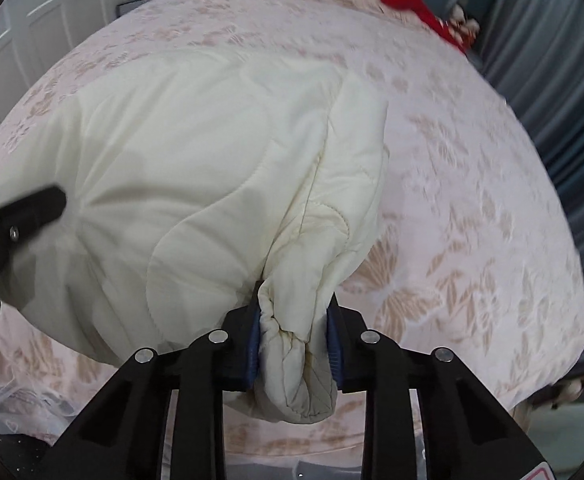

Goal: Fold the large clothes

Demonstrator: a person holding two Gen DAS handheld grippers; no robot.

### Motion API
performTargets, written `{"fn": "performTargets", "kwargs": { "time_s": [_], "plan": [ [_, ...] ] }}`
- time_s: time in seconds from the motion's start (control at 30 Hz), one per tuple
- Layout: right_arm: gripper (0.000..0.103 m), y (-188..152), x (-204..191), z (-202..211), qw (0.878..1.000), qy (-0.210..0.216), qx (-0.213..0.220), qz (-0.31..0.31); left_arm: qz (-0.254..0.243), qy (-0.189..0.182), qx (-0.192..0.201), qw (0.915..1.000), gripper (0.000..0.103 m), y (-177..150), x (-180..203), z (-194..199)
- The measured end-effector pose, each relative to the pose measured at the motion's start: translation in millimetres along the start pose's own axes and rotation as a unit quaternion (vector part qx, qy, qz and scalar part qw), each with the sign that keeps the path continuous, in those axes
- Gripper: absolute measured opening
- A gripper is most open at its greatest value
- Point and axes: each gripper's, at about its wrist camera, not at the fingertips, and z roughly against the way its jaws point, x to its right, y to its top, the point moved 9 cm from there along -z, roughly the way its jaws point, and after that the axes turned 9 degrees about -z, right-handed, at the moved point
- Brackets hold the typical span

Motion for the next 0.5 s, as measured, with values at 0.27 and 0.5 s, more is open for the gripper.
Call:
{"fn": "performTargets", "kwargs": {
  "time_s": [0.27,0.5],
  "plan": [
    [0.024,36.7,-57.4,16.6,0.998,0.020,0.045,0.033,-0.001,0.056,0.032,0.9979,0.042,6.8,-59.8,30.8],
    [0.024,38.5,-127.0,-5.4,0.996,0.037,0.047,0.069,0.014,0.101,0.020,0.9945,0.042,-15.7,-123.6,27.1]
  ]
}}
